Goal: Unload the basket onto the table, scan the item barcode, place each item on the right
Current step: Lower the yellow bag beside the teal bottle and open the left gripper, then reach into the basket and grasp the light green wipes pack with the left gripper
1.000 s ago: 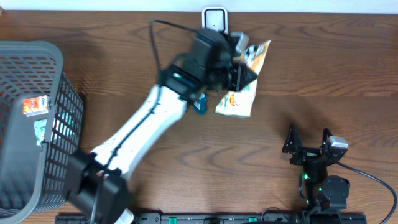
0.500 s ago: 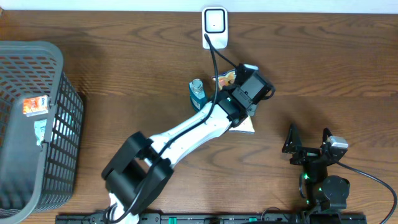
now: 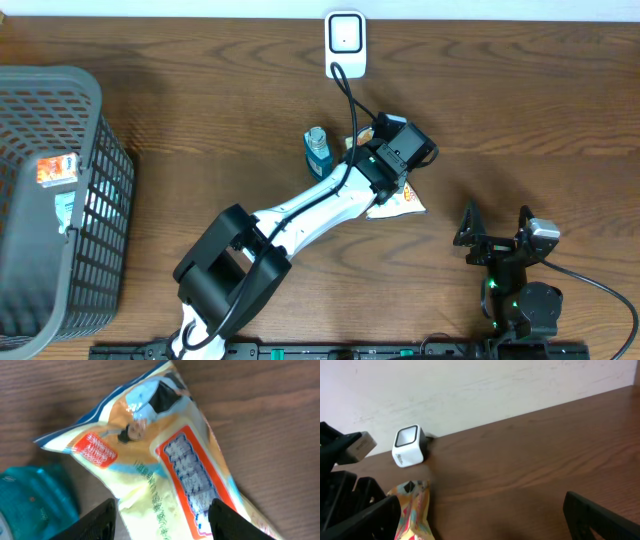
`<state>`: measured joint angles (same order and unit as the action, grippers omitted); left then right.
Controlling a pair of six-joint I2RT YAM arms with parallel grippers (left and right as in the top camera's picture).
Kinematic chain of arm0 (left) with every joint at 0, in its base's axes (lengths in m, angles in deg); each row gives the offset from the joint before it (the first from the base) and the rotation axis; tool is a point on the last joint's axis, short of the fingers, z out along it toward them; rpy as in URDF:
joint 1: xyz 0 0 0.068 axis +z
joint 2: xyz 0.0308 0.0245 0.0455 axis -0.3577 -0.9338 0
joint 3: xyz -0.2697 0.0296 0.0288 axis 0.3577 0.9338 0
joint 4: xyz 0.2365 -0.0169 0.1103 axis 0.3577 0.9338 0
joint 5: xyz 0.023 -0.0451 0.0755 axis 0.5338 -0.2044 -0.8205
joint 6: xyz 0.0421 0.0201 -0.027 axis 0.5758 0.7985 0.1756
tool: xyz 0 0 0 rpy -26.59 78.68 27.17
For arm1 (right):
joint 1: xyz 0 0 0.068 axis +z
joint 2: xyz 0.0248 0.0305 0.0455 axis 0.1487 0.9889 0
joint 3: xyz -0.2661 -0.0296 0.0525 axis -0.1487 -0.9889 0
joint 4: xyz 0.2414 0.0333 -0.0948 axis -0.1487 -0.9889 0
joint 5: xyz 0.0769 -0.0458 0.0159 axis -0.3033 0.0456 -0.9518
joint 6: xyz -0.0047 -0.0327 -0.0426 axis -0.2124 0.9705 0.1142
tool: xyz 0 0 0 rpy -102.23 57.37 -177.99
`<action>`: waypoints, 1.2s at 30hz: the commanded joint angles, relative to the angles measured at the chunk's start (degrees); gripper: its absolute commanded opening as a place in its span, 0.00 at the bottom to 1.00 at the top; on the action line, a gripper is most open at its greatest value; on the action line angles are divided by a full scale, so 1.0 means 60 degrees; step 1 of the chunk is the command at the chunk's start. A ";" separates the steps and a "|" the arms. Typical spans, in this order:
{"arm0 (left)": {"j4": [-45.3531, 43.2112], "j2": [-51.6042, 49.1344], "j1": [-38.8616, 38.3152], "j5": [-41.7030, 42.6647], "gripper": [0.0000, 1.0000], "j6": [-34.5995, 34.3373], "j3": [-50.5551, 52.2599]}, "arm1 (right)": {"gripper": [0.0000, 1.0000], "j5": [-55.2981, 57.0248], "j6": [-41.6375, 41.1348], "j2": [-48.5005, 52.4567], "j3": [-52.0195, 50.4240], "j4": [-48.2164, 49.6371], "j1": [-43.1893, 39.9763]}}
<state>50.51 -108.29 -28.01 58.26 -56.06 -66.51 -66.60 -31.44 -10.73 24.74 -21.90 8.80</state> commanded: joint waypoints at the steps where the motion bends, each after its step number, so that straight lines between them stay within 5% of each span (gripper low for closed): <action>1: 0.0452 0.0900 -0.0007 -0.0015 0.59 -0.0055 -0.0430 | 0.99 0.0080 0.0080 -0.0040 -0.0007 -0.0029 0.0029; 9: 0.0605 0.3107 -0.0004 0.1759 0.59 -0.0051 -0.0430 | 0.99 0.0080 0.0080 -0.0040 -0.0007 -0.0033 0.0029; 16: 0.0219 0.5249 0.0007 0.1854 0.61 0.1009 -0.0437 | 0.99 0.0080 0.0080 -0.0040 -0.0007 -0.0033 0.0029; 22: 0.0066 0.7289 0.0226 -0.2222 0.82 0.1603 -0.0455 | 0.99 0.0080 0.0080 -0.0040 -0.0007 -0.0029 0.0029; 26: 0.0069 0.8393 0.1286 -0.4142 0.89 0.1781 -0.0455 | 0.99 0.0080 0.0076 -0.0040 -0.0007 -0.0033 0.0029; 36: 0.0073 1.0316 0.6641 -0.4313 0.90 -0.0302 -0.0590 | 0.99 0.0080 0.0080 -0.0040 -0.0007 -0.0029 0.0029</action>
<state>50.36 -48.47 3.99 35.14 -51.53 -68.46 -66.60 -31.44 -10.73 24.74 -21.90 8.80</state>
